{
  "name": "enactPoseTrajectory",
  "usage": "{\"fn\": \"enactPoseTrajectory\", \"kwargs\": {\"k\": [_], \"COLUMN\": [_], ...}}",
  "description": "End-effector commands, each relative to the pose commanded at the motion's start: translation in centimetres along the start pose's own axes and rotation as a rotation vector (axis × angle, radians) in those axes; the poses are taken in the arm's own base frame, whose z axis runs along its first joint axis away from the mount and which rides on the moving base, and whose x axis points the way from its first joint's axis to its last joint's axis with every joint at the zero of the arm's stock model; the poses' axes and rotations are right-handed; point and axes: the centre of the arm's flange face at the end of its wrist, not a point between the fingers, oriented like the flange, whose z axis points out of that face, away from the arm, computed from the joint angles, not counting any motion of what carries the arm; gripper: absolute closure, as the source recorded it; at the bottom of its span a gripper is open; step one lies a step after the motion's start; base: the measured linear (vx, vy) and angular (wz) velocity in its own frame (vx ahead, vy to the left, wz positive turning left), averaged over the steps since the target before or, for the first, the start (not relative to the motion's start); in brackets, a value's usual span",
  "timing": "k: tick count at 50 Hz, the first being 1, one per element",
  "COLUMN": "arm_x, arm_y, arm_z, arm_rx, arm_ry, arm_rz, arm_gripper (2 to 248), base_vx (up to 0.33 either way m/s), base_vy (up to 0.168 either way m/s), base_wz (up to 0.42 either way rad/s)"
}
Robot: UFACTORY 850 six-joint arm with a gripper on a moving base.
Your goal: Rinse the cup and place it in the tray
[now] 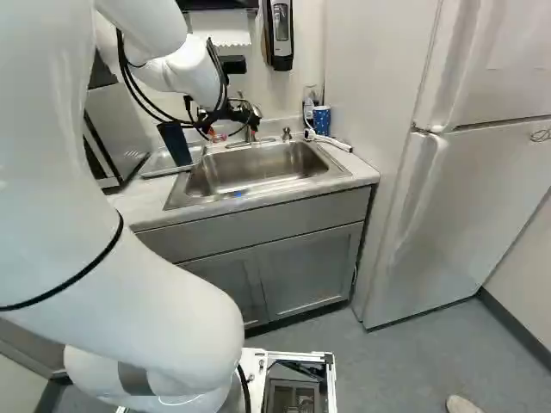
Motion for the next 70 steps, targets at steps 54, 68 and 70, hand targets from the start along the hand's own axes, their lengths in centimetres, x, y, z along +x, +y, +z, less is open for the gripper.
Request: {"fn": "enactPoseTrajectory", "kwargs": {"k": [54, 68, 70], "arm_x": [0.9, 2.2, 2.4], "arm_y": [0.7, 0.8, 0.9], "arm_z": [-0.4, -0.7, -0.8], "arm_rx": [-0.023, -0.037, -0.039], "arm_ry": [0.139, 0.285, 0.306], "arm_rz": [0.008, 0.007, 0.007], "arm_gripper": [3, 3, 3], "base_vx": [0.000, 0.000, 0.000], "base_vy": [0.000, 0.000, 0.000], "base_wz": [0.000, 0.000, 0.000]}}
